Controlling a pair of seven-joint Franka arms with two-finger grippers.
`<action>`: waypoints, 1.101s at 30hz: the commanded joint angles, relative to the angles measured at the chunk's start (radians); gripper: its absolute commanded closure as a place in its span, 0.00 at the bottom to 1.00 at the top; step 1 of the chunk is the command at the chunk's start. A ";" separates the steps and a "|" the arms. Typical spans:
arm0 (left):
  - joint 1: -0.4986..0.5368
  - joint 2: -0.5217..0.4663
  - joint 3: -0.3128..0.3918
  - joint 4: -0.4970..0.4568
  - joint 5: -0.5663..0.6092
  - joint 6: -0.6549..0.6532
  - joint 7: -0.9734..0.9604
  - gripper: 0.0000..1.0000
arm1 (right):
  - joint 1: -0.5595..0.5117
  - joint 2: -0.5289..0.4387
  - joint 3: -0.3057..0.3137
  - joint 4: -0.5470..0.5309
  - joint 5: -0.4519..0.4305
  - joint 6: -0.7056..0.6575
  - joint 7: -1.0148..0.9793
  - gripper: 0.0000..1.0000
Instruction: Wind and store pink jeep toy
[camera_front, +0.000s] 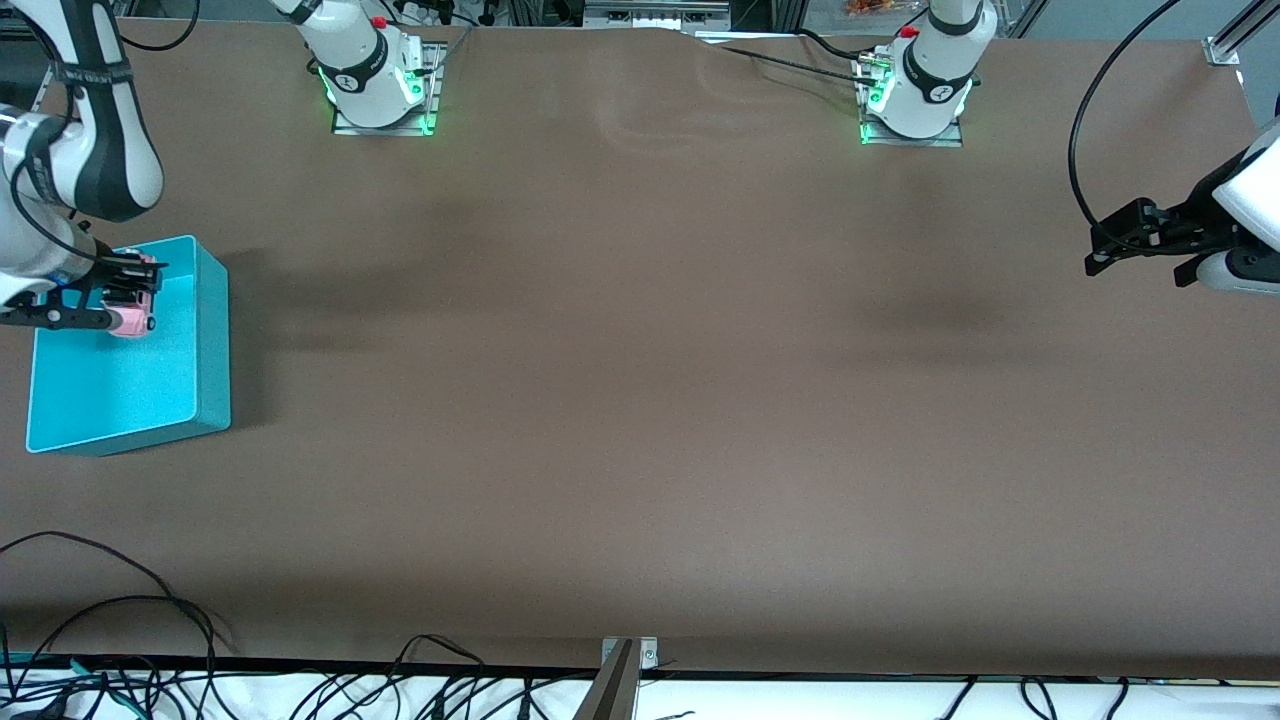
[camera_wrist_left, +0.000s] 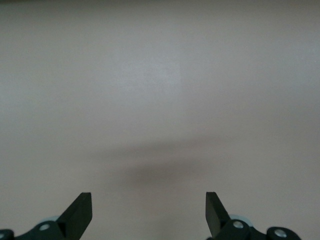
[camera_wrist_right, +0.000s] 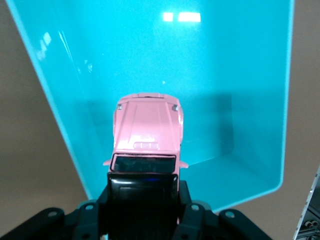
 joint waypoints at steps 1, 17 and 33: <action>0.005 0.014 -0.002 0.036 0.009 -0.023 0.000 0.00 | -0.008 0.056 -0.001 -0.007 -0.029 0.059 -0.017 1.00; 0.004 0.016 -0.002 0.036 0.009 -0.023 -0.001 0.00 | -0.003 0.073 0.076 -0.021 -0.023 0.073 0.134 1.00; 0.004 0.014 -0.002 0.036 0.009 -0.023 0.000 0.00 | 0.000 0.075 0.185 -0.023 -0.014 0.045 0.239 1.00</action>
